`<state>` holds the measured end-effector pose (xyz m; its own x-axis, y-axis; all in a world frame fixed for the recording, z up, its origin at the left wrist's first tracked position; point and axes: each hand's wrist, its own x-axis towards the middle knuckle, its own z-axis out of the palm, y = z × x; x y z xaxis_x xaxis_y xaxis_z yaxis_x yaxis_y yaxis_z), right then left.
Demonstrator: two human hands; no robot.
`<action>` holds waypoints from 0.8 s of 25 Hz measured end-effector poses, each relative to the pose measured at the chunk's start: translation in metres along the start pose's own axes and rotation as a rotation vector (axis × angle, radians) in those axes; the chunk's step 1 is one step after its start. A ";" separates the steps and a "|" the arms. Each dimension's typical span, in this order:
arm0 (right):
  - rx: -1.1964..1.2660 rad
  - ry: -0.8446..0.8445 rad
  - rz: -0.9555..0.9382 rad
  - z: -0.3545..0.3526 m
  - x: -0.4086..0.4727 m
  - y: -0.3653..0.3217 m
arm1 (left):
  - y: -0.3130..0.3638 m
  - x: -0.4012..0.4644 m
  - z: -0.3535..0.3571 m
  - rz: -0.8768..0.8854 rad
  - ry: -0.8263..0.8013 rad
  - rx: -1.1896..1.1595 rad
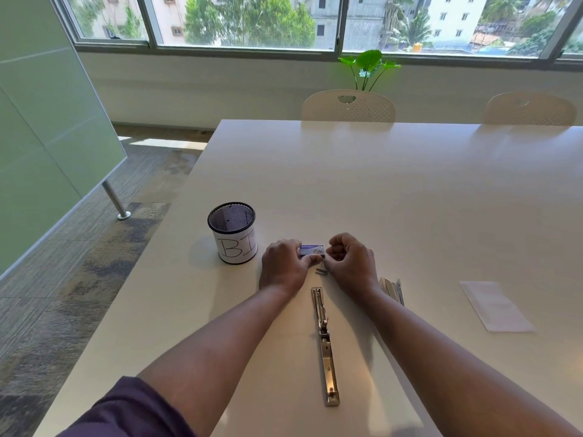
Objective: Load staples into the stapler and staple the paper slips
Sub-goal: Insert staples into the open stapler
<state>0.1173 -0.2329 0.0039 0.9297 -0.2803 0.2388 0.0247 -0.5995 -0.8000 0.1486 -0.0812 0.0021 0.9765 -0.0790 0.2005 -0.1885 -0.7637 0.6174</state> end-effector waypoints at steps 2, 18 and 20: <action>-0.002 0.000 -0.002 0.000 0.000 -0.001 | -0.002 0.000 0.001 0.030 -0.004 -0.001; -0.010 0.002 -0.012 0.001 -0.001 -0.001 | -0.002 0.001 0.001 0.030 -0.019 -0.053; -0.008 -0.001 -0.013 0.002 -0.001 0.000 | -0.003 0.001 0.002 0.030 -0.011 -0.053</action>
<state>0.1169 -0.2314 0.0029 0.9298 -0.2714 0.2487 0.0340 -0.6094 -0.7921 0.1504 -0.0806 -0.0013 0.9715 -0.1083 0.2109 -0.2223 -0.7258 0.6510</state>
